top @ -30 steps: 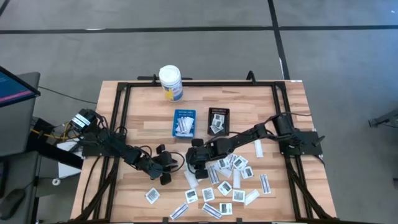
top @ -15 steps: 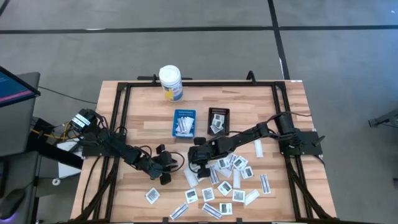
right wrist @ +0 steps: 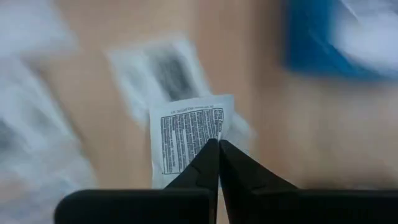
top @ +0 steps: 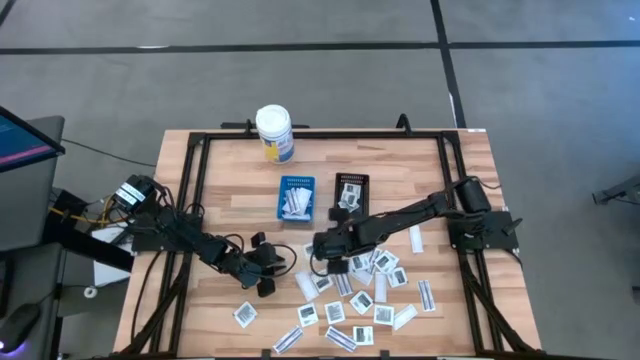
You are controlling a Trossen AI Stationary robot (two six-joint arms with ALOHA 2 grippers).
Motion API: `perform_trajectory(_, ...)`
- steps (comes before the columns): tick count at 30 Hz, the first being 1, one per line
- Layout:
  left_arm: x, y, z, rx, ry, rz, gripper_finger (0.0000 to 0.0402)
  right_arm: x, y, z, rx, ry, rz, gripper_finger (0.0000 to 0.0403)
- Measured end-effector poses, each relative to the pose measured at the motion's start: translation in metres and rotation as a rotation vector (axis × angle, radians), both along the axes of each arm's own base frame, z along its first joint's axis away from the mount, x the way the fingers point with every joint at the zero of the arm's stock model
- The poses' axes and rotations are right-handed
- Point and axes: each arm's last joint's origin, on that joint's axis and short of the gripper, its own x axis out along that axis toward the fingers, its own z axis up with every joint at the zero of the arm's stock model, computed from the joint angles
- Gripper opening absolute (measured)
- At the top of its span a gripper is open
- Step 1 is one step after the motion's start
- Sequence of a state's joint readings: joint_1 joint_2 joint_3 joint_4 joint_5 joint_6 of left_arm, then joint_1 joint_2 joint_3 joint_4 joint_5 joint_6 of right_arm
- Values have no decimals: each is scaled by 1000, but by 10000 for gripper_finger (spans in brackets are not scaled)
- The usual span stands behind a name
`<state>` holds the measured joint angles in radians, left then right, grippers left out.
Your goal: Pick & Place First Aid Supplies
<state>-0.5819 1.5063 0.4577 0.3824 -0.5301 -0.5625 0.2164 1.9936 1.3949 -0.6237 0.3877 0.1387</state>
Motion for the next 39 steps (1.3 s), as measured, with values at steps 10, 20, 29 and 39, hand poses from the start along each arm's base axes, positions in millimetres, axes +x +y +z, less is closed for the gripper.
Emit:
perform_trajectory(10,-1,0,-1,-10,0,6,102,-54,-35,69,-245,-110,-280,1)
perform_trajectory(20,-1,1,-1,-19,-3,11,102,-83,-108,33,-68,-68,-489,2)
perform_trajectory(29,-1,1,-1,-19,-6,12,102,-73,-109,33,33,-147,-380,39)
perform_trajectory(39,-1,1,-1,-20,-7,12,102,-66,-85,41,107,-195,-341,101)
